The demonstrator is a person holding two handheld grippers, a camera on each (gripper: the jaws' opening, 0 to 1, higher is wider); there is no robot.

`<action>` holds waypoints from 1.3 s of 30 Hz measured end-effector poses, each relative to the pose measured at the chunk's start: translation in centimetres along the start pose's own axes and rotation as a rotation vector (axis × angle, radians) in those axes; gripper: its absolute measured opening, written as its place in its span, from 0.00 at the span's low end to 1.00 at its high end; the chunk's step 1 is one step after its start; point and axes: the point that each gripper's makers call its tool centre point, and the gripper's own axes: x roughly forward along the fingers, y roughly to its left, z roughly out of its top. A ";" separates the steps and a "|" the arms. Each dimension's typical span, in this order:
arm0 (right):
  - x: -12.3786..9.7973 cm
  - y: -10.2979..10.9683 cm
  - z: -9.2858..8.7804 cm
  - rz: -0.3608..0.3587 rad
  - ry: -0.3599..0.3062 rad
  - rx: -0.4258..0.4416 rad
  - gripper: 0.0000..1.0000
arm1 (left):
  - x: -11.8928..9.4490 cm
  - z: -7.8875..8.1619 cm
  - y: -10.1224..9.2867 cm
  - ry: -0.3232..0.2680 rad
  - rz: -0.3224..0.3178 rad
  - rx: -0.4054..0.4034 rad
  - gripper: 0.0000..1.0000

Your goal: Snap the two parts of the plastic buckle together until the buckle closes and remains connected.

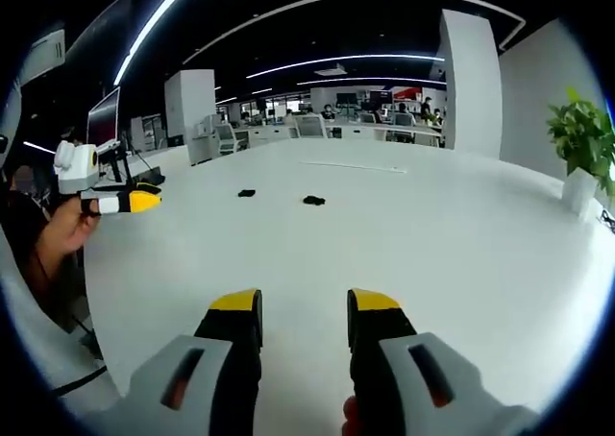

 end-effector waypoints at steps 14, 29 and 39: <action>0.1 -0.5 0.1 -0.018 -0.004 0.003 0.35 | 0.1 -0.2 0.0 0.003 -0.005 -0.009 0.39; 0.0 -0.7 0.0 -0.021 -0.004 0.012 0.34 | 0.0 -0.2 -0.1 0.006 -0.001 0.000 0.40; 0.3 -0.8 0.2 -0.016 -0.002 0.009 0.34 | -0.1 -0.4 -0.1 0.010 0.001 -0.003 0.40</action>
